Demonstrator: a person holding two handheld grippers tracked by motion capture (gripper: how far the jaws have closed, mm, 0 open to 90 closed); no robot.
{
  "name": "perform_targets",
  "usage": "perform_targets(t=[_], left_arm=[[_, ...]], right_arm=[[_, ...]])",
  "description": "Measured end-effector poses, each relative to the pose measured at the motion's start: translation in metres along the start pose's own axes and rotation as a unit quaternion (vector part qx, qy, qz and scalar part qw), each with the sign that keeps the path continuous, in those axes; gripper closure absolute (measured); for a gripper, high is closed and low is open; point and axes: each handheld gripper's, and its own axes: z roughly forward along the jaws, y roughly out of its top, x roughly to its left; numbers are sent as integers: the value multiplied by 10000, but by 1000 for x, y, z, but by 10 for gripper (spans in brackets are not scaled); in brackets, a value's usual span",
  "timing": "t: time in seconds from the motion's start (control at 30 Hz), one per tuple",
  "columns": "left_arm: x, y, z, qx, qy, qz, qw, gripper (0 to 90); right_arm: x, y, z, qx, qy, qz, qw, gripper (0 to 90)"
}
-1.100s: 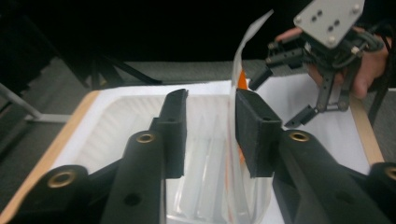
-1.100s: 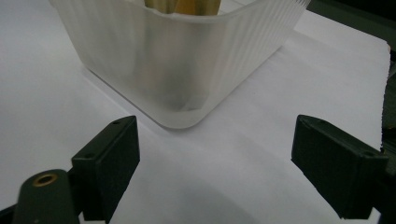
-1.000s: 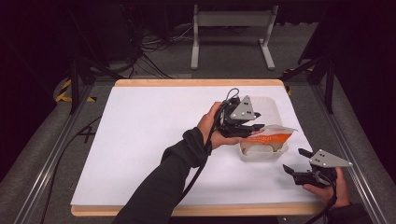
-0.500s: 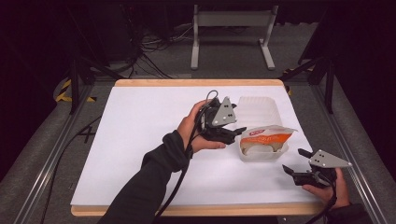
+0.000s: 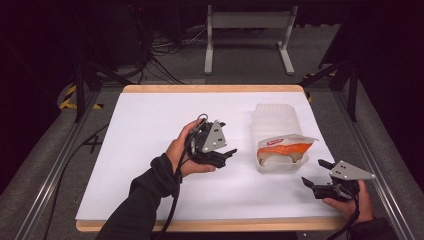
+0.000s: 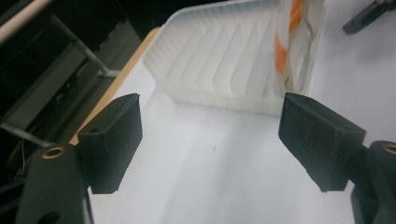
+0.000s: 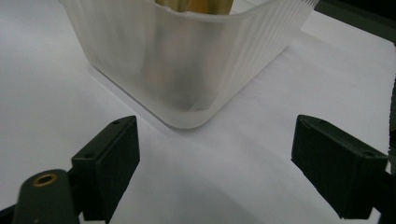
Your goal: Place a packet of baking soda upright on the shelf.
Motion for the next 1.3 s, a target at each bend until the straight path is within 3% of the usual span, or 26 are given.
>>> perform_targets(t=[0.27,0.4,0.5,0.57,0.63,0.8,1.1,1.3], left_arm=[[7,-34,-8,250,153,-186,9994,202],[9,-48,-9,416,269,-177,9986,200],[12,-62,-7,601,468,-142,9970,197],[16,-76,-5,755,483,-284,9956,190],[18,-80,-5,778,507,-291,9953,190],[25,-103,-10,817,586,-564,9933,188],[27,-138,-34,884,770,-965,9884,189],[26,-154,-47,949,861,-1061,9861,188]], right_arm=[[2,1,1,-2,16,-49,10000,156],[3,2,1,3,48,-77,10000,156],[4,2,2,5,64,-110,9999,156],[6,3,3,6,85,-157,9998,156],[6,3,3,7,96,-159,9998,156],[7,4,5,30,119,-210,9997,156],[8,4,7,62,102,-269,9996,156],[8,4,7,79,96,-272,9996,154]])
